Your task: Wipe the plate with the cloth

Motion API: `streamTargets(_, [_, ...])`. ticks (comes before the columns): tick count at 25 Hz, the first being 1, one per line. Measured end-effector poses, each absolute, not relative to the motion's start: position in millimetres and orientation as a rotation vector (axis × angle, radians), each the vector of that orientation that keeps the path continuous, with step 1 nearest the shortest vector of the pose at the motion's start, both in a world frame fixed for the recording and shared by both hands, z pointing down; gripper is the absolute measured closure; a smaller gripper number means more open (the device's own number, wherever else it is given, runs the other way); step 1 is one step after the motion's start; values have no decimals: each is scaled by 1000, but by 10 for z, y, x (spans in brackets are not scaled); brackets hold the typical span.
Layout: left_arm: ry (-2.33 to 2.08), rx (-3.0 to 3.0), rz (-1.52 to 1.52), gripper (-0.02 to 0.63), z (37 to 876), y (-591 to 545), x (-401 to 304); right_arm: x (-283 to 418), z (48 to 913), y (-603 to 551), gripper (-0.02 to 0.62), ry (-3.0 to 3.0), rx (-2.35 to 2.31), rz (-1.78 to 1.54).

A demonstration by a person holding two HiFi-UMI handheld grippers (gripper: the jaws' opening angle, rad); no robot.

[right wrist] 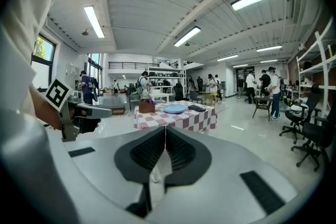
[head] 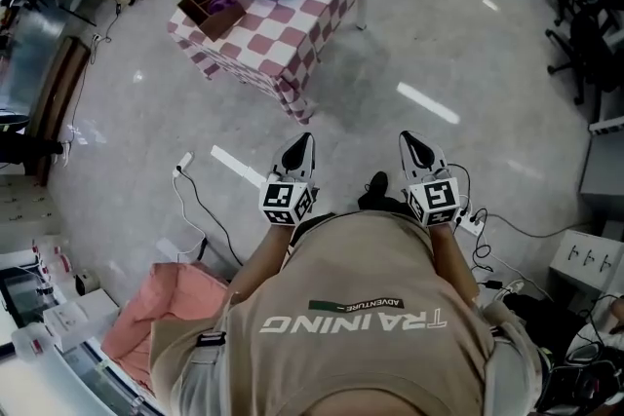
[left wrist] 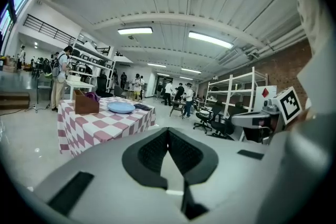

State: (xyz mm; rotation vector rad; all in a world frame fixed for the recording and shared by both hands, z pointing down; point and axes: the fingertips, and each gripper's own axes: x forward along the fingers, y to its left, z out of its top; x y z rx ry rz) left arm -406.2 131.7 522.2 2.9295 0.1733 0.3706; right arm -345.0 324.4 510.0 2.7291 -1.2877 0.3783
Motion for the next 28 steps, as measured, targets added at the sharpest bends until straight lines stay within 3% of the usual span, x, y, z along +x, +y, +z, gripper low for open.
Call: streamTargets(28, [58, 2935, 373, 594, 5300, 1249, -2174, -1631, 5232, 2833, 577, -1473, 2584, 427])
